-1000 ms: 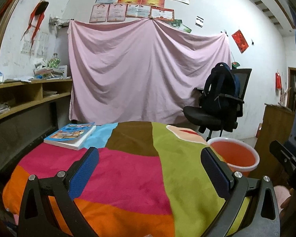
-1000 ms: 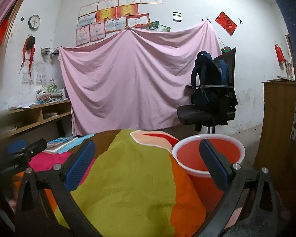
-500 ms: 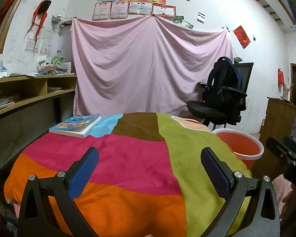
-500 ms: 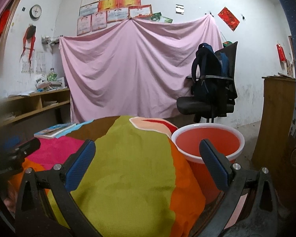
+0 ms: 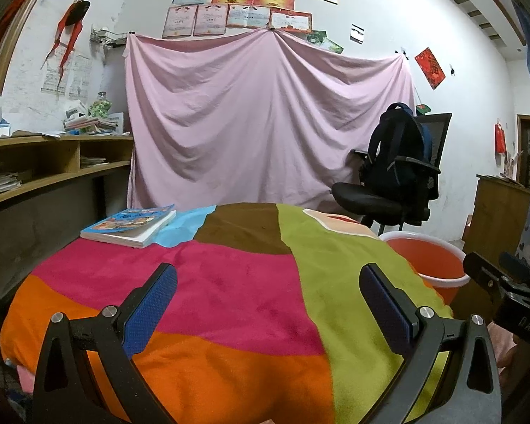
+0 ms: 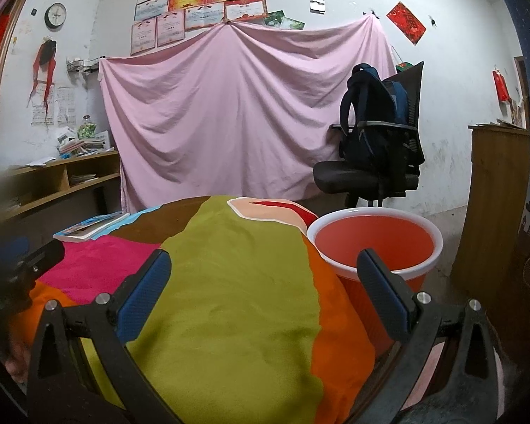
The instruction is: Collect trash
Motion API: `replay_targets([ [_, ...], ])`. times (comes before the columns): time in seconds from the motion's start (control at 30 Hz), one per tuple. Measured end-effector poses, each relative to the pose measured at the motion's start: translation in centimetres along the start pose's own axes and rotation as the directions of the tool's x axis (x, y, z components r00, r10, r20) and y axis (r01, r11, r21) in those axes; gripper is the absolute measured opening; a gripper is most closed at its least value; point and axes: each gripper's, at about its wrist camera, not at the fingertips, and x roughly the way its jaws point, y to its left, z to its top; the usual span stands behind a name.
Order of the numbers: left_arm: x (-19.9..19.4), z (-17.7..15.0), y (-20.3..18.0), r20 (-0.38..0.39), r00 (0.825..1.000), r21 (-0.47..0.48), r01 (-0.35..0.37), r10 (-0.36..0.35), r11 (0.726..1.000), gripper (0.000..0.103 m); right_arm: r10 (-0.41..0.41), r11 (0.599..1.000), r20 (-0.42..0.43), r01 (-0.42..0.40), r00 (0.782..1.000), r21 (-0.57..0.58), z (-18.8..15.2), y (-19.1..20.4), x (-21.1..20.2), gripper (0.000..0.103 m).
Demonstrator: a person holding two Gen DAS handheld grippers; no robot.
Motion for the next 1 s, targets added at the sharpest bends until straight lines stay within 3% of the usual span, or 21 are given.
replay_targets([
  [1.0,0.32,-0.15,-0.39,-0.001,1.0,-0.001,-0.006,0.006,1.0,0.101,0.006,1.0,-0.007,-0.006,1.0,0.001,0.27,-0.08,0.26,0.103],
])
